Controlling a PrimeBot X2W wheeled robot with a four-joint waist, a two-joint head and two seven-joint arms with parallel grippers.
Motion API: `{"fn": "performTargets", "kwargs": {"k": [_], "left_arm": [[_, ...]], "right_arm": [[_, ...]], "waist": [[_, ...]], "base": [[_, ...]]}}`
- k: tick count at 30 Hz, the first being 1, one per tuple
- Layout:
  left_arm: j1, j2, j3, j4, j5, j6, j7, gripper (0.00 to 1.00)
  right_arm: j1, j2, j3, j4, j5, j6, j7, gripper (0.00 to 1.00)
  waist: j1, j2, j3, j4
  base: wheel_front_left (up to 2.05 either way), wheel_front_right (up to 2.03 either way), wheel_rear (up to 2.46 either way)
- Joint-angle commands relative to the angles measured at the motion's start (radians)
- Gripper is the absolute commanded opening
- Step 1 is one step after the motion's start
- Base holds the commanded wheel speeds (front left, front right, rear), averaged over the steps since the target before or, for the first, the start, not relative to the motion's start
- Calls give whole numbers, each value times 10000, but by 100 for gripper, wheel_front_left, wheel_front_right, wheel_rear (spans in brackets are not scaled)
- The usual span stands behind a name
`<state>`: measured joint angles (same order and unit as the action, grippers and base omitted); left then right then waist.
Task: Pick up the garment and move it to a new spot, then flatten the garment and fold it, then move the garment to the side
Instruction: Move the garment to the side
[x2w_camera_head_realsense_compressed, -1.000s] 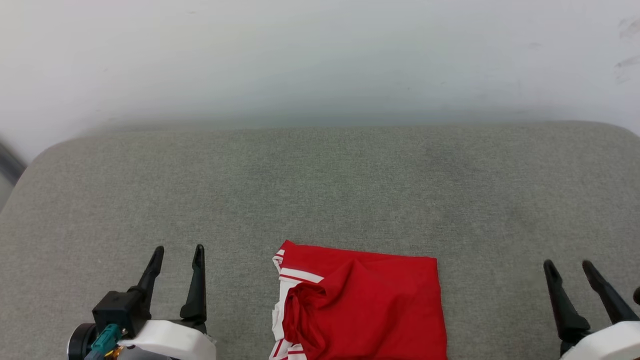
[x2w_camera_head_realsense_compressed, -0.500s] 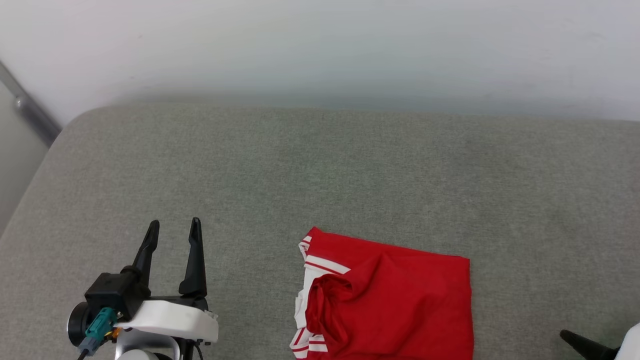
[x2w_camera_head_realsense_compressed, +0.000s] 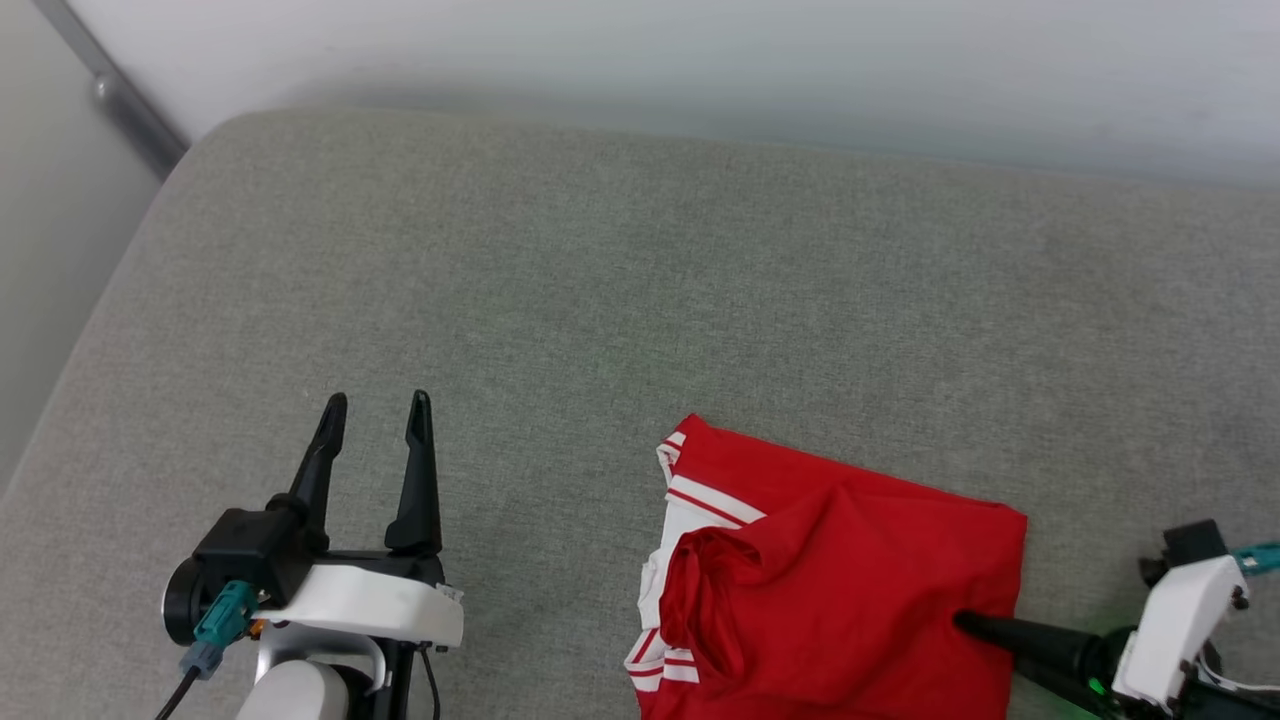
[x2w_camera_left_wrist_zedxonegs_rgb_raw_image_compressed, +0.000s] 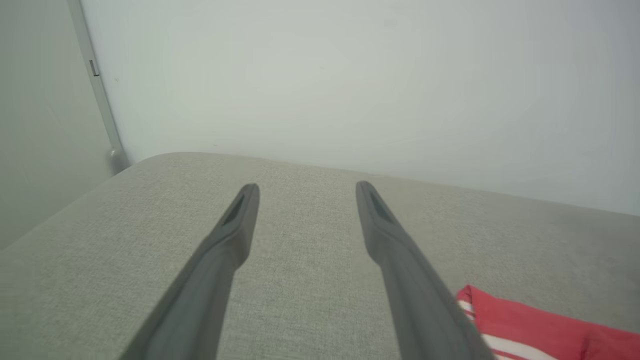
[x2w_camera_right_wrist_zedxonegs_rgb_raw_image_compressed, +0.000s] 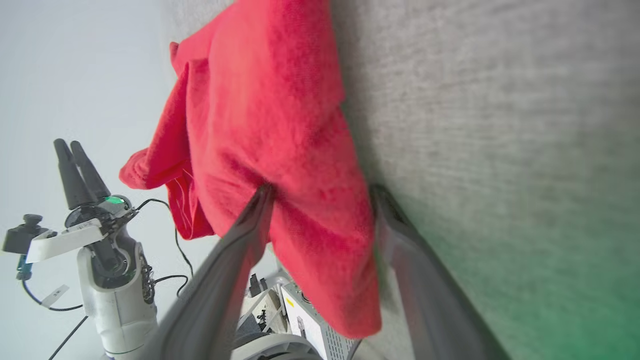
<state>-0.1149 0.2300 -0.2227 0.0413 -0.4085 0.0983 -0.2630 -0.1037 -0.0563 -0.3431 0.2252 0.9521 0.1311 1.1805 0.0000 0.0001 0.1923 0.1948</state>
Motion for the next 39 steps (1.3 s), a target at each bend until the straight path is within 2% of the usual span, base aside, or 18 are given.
{"fn": "performTargets", "kwargs": {"k": [1,4,5,6,7,11,16,21,25,28,29,34,39], "left_arm": [[-168,-65,25,44,84,-65,-21,100],[-199,-107,82,123,178,-158,-21,100],[-219,-128,97,141,199,-171,-21,100],[-238,-150,120,156,221,-180,-21,100],[-242,-165,127,177,266,-201,-21,100],[-132,-200,184,235,348,-268,-21,100],[28,-184,278,298,372,-242,-21,100],[11,-66,289,164,457,-287,-21,100],[-19,-13,229,26,541,-316,-21,100],[-69,6,162,-119,593,-326,-9,100],[-69,6,162,-119,593,-326,-9,100],[-514,113,-1,-639,761,-383,145,100],[-1253,356,-150,-1190,1056,-454,412,100]], "right_arm": [[-96,106,259,428,140,-9,-169,100],[-337,164,748,1027,650,-9,-595,100],[-401,172,867,1158,722,-9,-726,96],[-445,176,1012,1204,677,-11,-828,37],[-455,176,1101,1216,669,-9,-964,0],[-555,84,1443,738,247,-9,-1372,0],[-527,-683,2244,34,-1243,-6,-2118,0],[-681,-1494,2839,-258,-2952,-8,-2495,0],[-961,-1784,2934,-489,-4137,-8,-2471,0],[-1271,-2008,2864,-615,-4858,-8,-2523,0],[-1271,-2008,2864,-615,-4858,-8,-2523,0],[-1889,-2331,2727,-596,-5748,-8,-2918,0],[-2818,-2818,2314,-107,-6433,-8,-3988,0]], "waist": [[0,-1,101,77],[0,-1,132,117],[0,-1,131,119],[0,-1,123,113],[0,-1,86,103],[0,-1,-124,-58],[0,-1,-509,-506],[0,-1,-633,-1251],[0,-1,-503,-2141],[0,-1,-269,-2905],[0,-1,-269,-2905],[0,-1,687,-4051],[0,-1,1929,-4859]], "base": [[0,0,0],[0,0,0],[0,0,0],[0,0,0],[0,0,0],[0,0,0],[0,0,0],[0,0,0],[0,0,0],[0,0,0],[0,0,0],[0,0,0],[0,0,0]]}}
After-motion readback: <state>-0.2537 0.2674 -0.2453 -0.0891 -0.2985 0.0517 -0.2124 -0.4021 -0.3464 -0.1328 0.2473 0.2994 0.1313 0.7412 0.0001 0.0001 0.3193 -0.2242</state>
